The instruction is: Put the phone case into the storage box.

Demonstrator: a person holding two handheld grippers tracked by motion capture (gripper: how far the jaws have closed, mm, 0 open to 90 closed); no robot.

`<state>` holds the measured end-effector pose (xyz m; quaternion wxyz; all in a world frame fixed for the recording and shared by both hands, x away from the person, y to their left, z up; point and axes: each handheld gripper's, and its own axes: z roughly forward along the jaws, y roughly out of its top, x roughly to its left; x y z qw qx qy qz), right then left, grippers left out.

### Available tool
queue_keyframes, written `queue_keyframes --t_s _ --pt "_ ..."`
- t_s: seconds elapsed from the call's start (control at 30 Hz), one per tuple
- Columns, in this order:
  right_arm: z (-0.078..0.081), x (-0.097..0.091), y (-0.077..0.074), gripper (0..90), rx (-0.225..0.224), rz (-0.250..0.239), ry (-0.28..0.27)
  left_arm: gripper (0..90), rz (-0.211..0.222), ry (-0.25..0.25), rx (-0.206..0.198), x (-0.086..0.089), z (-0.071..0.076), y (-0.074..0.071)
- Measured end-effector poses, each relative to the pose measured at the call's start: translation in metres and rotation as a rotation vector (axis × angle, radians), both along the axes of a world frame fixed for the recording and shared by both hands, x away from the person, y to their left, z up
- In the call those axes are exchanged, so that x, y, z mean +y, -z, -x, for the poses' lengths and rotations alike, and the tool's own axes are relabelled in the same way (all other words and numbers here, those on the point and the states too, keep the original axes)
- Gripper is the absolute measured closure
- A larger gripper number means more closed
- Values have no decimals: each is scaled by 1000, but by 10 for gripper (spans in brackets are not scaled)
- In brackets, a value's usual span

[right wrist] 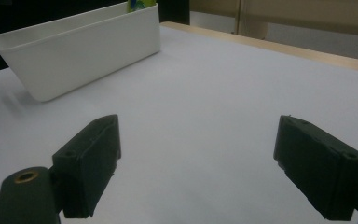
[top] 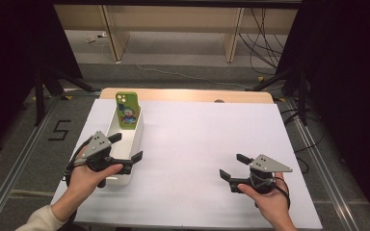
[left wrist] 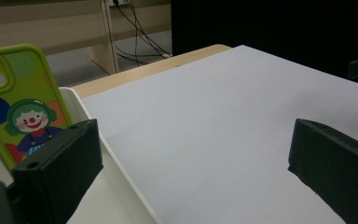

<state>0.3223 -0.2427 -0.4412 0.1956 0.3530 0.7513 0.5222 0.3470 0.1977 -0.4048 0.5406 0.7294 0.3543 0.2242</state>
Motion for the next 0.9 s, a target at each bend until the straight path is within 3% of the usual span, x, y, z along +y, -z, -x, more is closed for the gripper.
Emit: queue_keyframes --t_s 0.9 --pt "0 0 0 159 0 -1 -1 23 2 16 7 -2 7 5"
